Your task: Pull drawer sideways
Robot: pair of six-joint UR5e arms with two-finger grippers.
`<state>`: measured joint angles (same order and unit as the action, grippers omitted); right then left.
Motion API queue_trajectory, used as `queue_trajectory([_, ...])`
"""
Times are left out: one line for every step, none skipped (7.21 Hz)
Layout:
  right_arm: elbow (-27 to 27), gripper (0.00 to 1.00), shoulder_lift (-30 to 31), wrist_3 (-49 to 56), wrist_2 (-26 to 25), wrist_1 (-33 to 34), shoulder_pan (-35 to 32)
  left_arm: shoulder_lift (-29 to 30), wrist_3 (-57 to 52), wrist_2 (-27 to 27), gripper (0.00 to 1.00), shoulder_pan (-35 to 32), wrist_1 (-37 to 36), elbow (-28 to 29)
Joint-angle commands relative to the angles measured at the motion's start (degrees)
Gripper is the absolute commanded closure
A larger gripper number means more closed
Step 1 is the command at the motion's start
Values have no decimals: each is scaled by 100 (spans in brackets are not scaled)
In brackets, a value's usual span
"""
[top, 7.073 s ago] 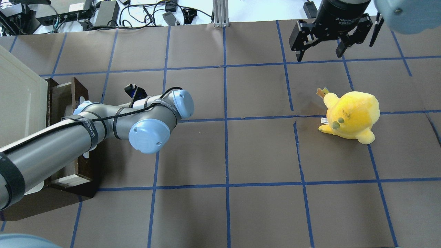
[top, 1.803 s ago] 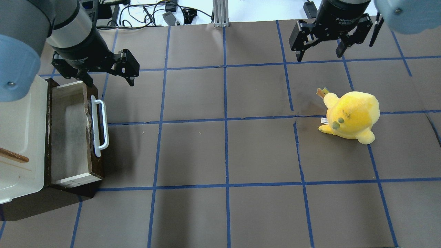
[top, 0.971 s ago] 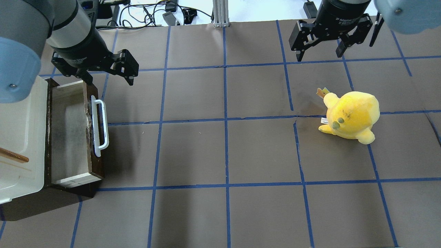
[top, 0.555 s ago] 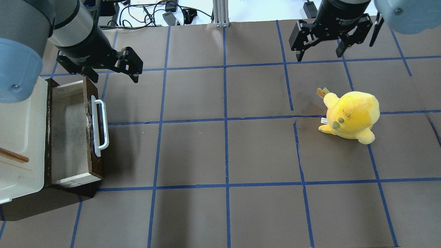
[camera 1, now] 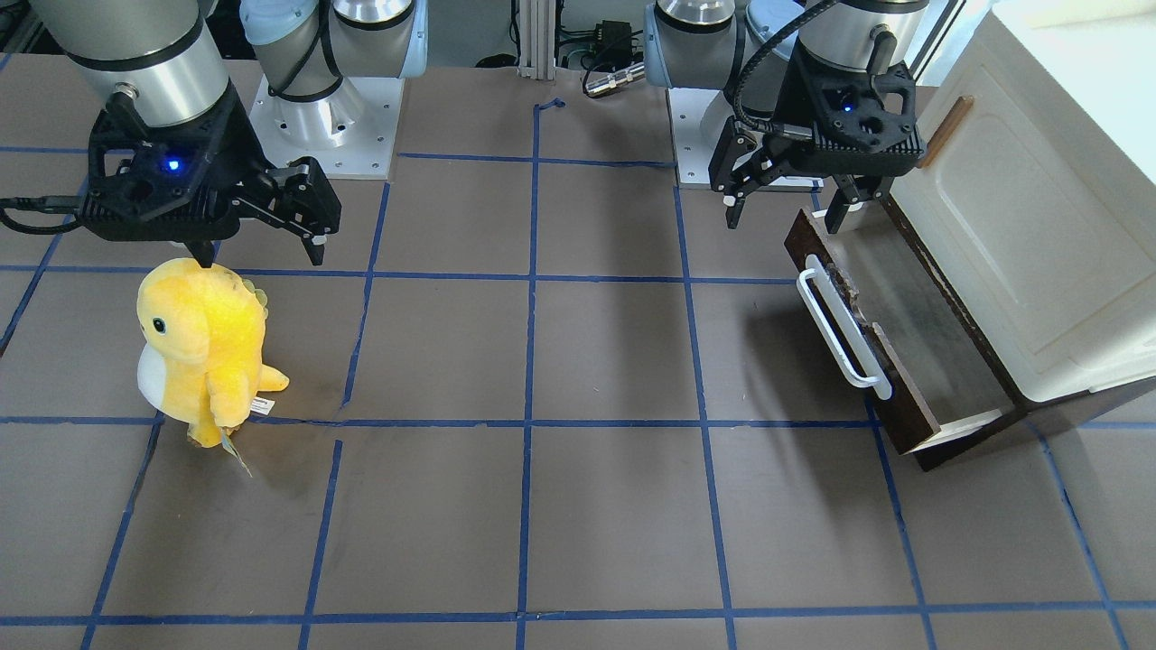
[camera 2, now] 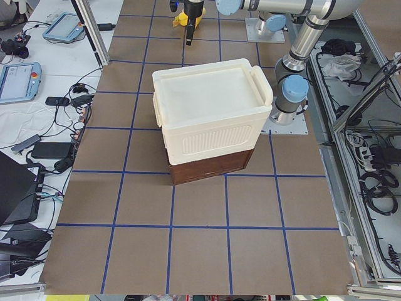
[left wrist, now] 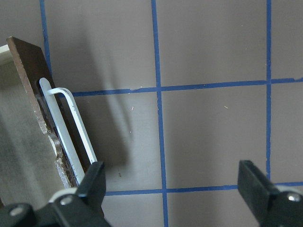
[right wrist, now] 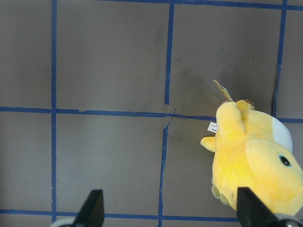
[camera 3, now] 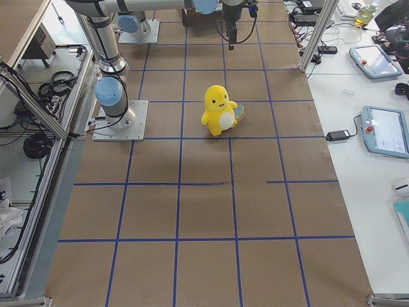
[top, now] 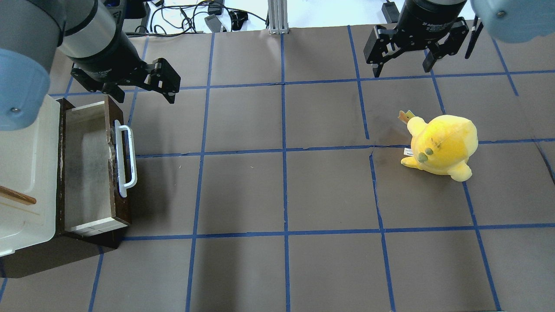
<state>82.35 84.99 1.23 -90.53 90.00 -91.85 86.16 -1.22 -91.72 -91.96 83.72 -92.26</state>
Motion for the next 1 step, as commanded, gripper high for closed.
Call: queue_trajectory([0, 0, 0, 0, 0, 0, 0, -2, 8, 14, 0, 2, -5, -2])
